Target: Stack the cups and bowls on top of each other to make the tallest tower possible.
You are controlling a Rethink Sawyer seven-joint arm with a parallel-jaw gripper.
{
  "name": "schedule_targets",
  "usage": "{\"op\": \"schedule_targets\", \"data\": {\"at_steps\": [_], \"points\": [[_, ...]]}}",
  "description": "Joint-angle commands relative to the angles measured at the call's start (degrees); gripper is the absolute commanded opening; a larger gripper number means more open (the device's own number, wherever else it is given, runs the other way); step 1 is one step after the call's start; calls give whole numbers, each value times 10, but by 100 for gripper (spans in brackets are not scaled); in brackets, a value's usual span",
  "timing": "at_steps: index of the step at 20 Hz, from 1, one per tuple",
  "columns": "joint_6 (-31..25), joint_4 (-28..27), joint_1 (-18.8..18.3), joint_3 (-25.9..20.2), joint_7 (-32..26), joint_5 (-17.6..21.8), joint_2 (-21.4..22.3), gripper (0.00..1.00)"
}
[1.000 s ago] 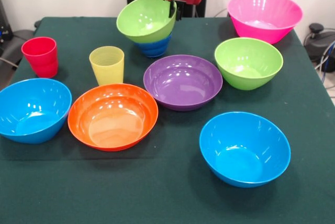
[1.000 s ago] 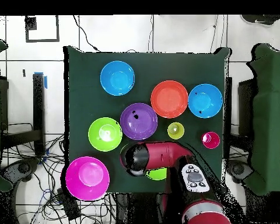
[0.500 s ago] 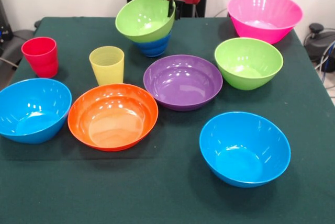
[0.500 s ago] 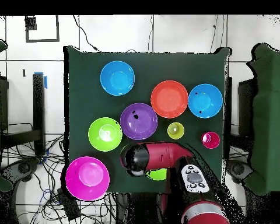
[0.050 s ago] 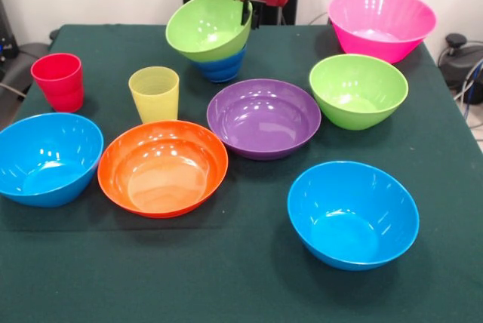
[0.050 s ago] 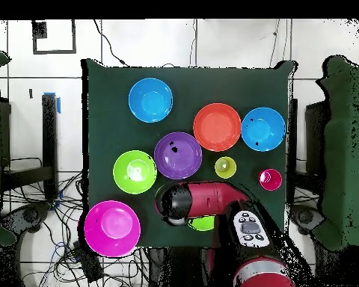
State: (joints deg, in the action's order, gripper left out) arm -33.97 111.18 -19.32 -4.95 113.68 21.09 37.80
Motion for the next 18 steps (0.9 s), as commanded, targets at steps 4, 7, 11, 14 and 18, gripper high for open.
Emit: {"op": "schedule_targets", "data": {"at_steps": [4,7,11,14,18], "points": [[-2,-45,-3,-30,30,-20,2,0],[-6,-51,3,-30,35,-23,1,0],[-10,-57,4,-31,36,-27,-2,0],[-15,-59,6,-30,36,-30,0,0],[-15,-63,11,-27,41,-32,-2,0]]}}
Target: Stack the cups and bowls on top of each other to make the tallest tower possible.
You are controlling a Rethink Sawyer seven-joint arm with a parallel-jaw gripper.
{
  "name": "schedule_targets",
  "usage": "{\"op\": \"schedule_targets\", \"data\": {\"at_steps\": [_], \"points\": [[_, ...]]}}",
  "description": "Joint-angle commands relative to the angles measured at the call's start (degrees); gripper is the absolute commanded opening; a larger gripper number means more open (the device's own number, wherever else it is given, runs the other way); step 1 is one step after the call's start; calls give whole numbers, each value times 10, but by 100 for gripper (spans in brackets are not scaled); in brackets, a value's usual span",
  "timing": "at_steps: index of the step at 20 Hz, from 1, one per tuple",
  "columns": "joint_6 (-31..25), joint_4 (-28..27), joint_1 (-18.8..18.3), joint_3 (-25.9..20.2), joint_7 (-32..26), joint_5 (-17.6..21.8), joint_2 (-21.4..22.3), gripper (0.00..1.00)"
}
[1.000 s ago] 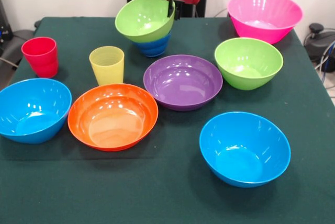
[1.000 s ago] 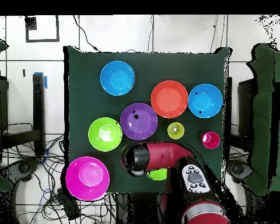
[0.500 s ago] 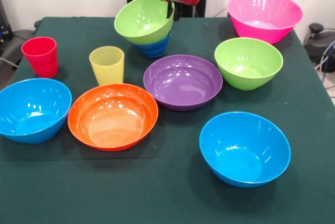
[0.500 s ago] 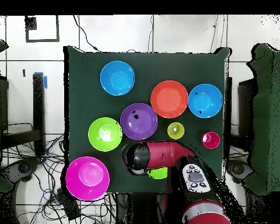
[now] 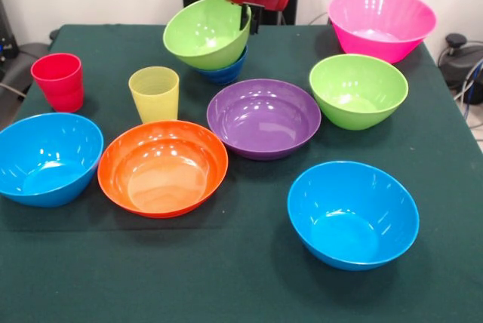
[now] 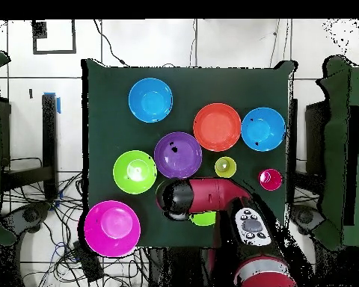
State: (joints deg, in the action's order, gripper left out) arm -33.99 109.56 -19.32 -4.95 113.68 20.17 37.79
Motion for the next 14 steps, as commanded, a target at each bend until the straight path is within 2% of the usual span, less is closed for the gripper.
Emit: {"op": "schedule_targets", "data": {"at_steps": [1,3,4,6,7,8,12,14], "points": [[-17,-51,12,-26,41,-22,-4,0],[-21,-53,17,-20,51,-27,-6,0],[-19,-52,24,-12,62,-30,-6,100],[3,-51,31,-5,73,-24,-8,100],[6,-58,31,-7,59,-15,-12,100],[-2,-62,29,-11,55,-20,-15,100],[25,-45,41,-6,66,-21,-14,100],[23,-48,34,-11,55,-23,-19,100]]}}
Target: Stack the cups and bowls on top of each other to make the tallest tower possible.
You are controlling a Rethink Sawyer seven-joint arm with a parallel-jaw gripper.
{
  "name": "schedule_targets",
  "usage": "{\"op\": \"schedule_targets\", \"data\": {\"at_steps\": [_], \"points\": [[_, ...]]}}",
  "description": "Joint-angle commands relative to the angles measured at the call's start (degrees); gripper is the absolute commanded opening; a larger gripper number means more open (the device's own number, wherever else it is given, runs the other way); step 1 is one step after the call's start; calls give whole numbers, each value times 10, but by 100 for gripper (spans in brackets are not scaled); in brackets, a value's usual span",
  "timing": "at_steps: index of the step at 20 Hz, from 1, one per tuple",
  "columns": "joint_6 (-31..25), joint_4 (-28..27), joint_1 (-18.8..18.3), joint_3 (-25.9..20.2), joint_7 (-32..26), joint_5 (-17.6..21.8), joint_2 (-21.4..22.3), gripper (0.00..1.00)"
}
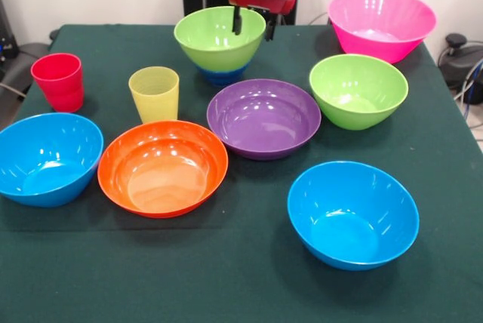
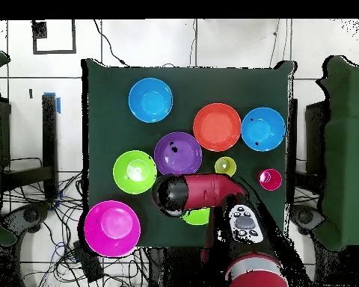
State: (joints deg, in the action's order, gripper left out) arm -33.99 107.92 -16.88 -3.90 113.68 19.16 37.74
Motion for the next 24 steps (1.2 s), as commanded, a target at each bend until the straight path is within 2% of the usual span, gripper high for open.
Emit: {"op": "schedule_targets", "data": {"at_steps": [1,11,17,24], "points": [[21,-35,7,-24,51,-14,-21,100],[6,-38,2,-29,41,-21,-13,100],[-37,-34,-5,-44,31,-52,21,100],[-55,-24,-10,-49,20,-78,44,100]]}}
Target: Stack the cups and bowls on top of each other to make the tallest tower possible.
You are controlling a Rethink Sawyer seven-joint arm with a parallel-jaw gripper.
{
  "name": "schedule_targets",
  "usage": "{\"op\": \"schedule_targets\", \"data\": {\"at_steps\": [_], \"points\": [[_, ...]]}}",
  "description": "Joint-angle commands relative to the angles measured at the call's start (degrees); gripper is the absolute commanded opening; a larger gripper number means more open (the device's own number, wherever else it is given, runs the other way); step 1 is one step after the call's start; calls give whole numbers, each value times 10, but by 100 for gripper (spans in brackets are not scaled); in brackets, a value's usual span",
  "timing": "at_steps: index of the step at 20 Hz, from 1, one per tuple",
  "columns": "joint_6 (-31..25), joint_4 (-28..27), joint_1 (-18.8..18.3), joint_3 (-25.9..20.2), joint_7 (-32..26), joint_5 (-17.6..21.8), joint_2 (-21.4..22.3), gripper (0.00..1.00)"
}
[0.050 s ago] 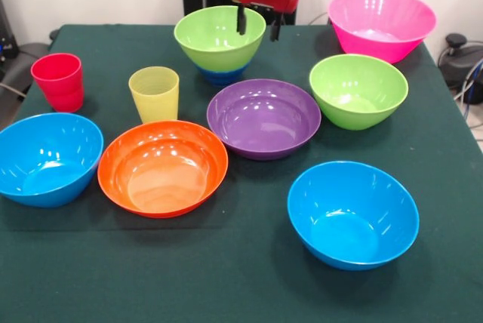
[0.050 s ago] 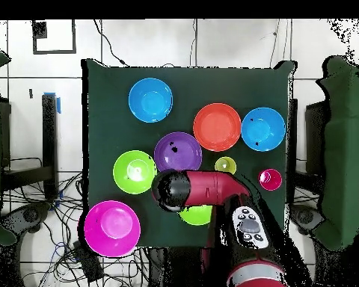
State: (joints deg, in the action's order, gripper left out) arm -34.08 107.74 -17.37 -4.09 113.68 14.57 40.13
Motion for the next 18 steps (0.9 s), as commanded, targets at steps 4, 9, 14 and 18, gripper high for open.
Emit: {"op": "schedule_targets", "data": {"at_steps": [4,9,14,18], "points": [[-73,-29,-11,-50,10,-44,25,100],[-92,-44,-8,-48,7,-51,25,100],[-109,-68,-5,-48,3,-51,18,100],[-115,-92,-3,-49,7,-52,6,100]]}}
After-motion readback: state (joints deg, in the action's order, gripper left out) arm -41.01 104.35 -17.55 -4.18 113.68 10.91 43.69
